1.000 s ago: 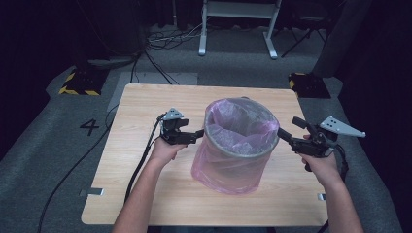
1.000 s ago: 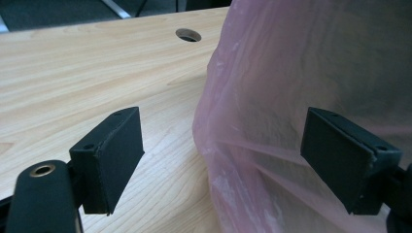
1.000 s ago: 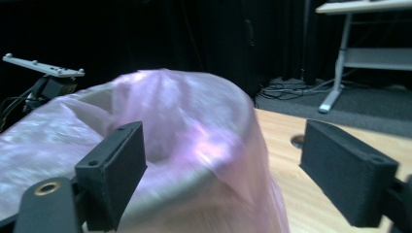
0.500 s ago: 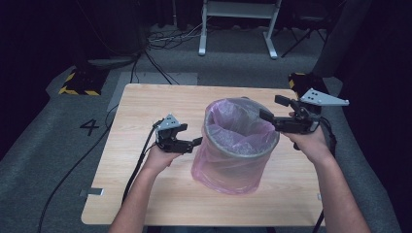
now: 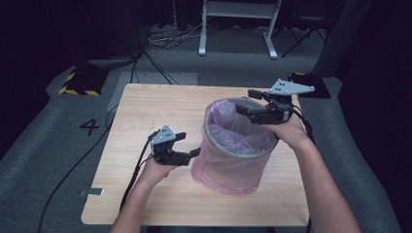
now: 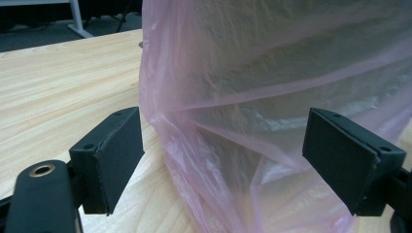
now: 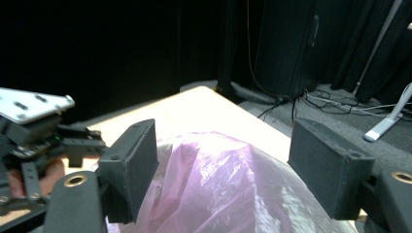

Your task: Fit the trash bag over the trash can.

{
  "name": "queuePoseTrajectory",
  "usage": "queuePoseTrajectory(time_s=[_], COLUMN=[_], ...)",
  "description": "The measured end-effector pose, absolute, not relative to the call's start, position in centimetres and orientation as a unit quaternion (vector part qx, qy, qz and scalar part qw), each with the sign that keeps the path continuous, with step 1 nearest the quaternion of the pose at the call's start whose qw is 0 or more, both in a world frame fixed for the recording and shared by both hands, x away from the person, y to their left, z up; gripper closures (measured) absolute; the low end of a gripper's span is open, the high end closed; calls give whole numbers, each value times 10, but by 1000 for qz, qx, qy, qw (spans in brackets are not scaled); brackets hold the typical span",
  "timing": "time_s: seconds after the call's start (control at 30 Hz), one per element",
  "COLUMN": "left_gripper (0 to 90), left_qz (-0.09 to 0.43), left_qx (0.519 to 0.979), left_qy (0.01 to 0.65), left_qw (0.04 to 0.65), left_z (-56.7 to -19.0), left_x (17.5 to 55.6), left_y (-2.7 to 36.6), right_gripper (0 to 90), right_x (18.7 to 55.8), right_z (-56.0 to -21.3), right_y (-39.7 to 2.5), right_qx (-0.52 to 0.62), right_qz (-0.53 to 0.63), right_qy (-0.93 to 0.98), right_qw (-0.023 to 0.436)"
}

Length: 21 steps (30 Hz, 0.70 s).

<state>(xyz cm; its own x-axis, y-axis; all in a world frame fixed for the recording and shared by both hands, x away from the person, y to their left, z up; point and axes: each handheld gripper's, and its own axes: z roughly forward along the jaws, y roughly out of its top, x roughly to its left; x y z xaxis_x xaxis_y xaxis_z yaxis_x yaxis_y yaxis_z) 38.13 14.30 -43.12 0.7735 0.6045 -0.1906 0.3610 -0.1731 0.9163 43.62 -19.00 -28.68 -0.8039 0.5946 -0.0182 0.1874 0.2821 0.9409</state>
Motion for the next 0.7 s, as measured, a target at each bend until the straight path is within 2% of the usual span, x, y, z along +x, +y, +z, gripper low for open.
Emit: queuePoseTrajectory(time_s=[0.13, 0.27, 0.3, 0.43, 0.5, 0.7], left_gripper=[141, 136, 136, 141, 141, 141], left_qz=[110, 106, 105, 100, 99, 96], left_qx=[760, 749, 746, 735, 733, 727], left_qy=[320, 326, 328, 337, 340, 343], left_qw=[555, 567, 570, 579, 581, 587], left_z=[-433, -432, -432, -433, -434, -434], left_x=[378, 377, 377, 379, 379, 381], left_y=[147, 154, 156, 162, 164, 165], right_gripper=[153, 180, 234, 839, 900, 900], right_x=[444, 451, 452, 453, 455, 460], right_z=[-290, -292, -293, -295, -294, -299], right_y=[-179, -172, -171, -167, -167, -154], right_qx=[254, 261, 263, 282, 287, 279], right_qz=[529, 524, 517, 488, 497, 478], right_qy=[791, 794, 797, 805, 800, 817], right_qw=[174, 164, 166, 185, 173, 159])
